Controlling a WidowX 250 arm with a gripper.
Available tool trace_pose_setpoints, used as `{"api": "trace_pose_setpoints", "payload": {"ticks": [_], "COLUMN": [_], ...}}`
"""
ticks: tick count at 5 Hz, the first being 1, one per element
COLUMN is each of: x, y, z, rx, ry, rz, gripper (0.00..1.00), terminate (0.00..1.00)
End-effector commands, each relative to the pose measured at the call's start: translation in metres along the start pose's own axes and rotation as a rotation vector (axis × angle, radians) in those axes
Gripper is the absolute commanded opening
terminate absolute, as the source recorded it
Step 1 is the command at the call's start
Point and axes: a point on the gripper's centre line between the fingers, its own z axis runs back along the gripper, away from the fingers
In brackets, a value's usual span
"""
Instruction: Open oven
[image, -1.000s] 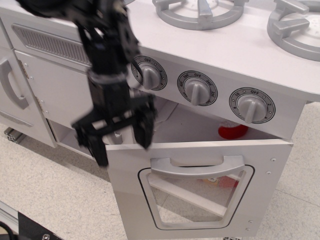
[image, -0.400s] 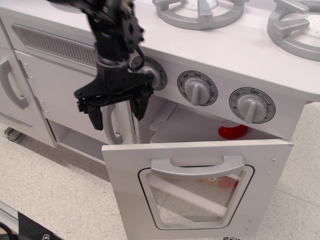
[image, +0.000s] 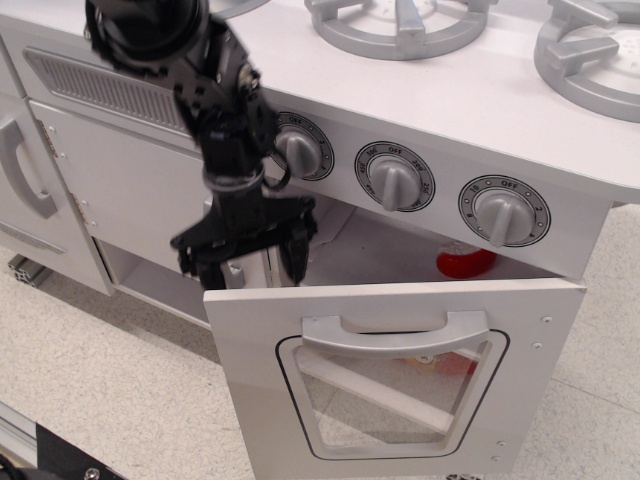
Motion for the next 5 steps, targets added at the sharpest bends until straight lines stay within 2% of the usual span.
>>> {"api": "trace_pose_setpoints", "payload": {"ticks": [1,2,4,5], "x": [-0.048,-0.077,-0.137,-0.163], "y": [-0.010,-0.012,-0.018,-0.015], "z": [0.001,-0.007,-0.009,-0.001], "rx": [-0.089,-0.060,-0.019,0.010], "ry": [0.065,0.175,0.317,0.436], "rz": [0.222,0.347,0.303,0.259], "gripper": [1.00,1.00,1.00,1.00], "terminate": [0.00,0.00,0.00,0.00]}}
